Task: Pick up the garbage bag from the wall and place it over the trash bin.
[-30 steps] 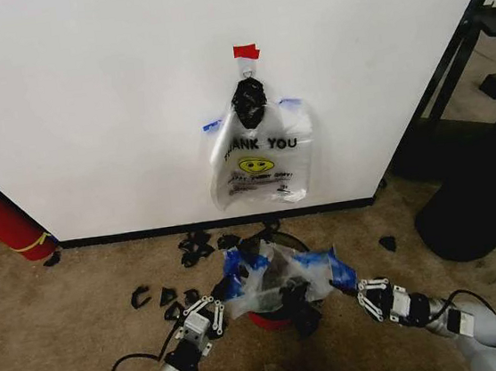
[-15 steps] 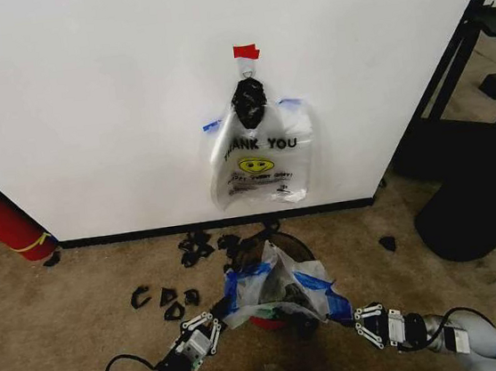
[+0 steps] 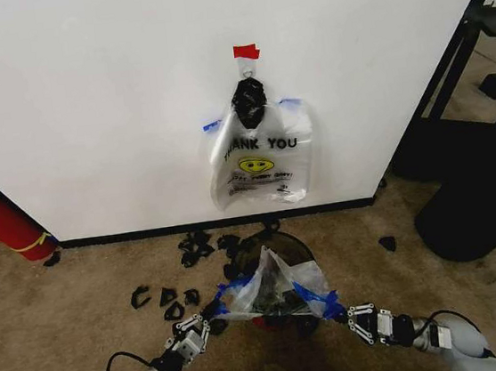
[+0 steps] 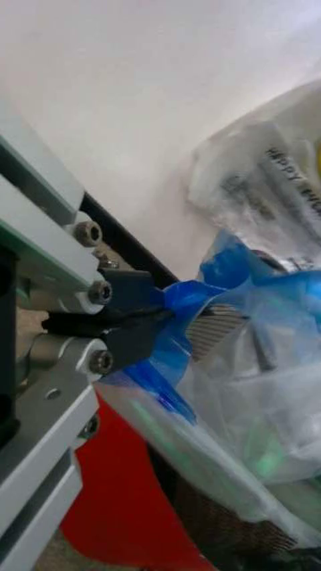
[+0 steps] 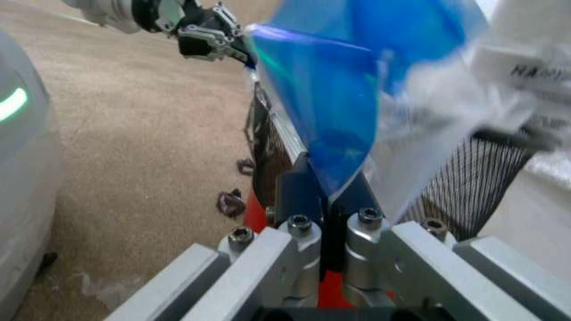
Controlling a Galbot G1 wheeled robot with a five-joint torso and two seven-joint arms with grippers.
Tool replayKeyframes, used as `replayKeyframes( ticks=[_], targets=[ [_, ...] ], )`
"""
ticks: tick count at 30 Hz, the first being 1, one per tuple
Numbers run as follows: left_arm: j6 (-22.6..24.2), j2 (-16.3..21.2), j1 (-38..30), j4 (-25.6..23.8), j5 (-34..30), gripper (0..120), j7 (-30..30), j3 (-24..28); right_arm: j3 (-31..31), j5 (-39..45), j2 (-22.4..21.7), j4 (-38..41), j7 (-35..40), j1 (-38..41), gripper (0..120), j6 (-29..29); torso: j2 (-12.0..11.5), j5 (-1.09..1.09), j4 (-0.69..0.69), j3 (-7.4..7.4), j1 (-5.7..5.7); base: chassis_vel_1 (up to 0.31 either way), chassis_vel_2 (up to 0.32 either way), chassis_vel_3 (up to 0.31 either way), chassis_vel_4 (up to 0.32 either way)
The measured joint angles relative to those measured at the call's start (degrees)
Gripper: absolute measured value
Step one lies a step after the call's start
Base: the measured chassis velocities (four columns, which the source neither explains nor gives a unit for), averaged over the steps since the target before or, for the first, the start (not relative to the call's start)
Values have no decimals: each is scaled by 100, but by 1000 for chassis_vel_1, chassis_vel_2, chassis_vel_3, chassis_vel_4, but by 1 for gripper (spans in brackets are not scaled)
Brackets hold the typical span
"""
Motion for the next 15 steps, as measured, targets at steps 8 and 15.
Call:
replayKeyframes(
  ticks=[8, 15],
  targets=[
    [9, -21, 38, -103, -194, 0, 92, 62, -182, 842, 105, -739, 417, 197, 0, -1, 0, 1, 0, 0, 0, 0, 0, 0, 0],
    [6, 28, 100, -95, -136, 0, 231, 55, -446, 1815, 77, -1381, 567, 309, 0, -323, 0, 0, 0, 0, 0, 0, 0, 0, 0]
  ],
)
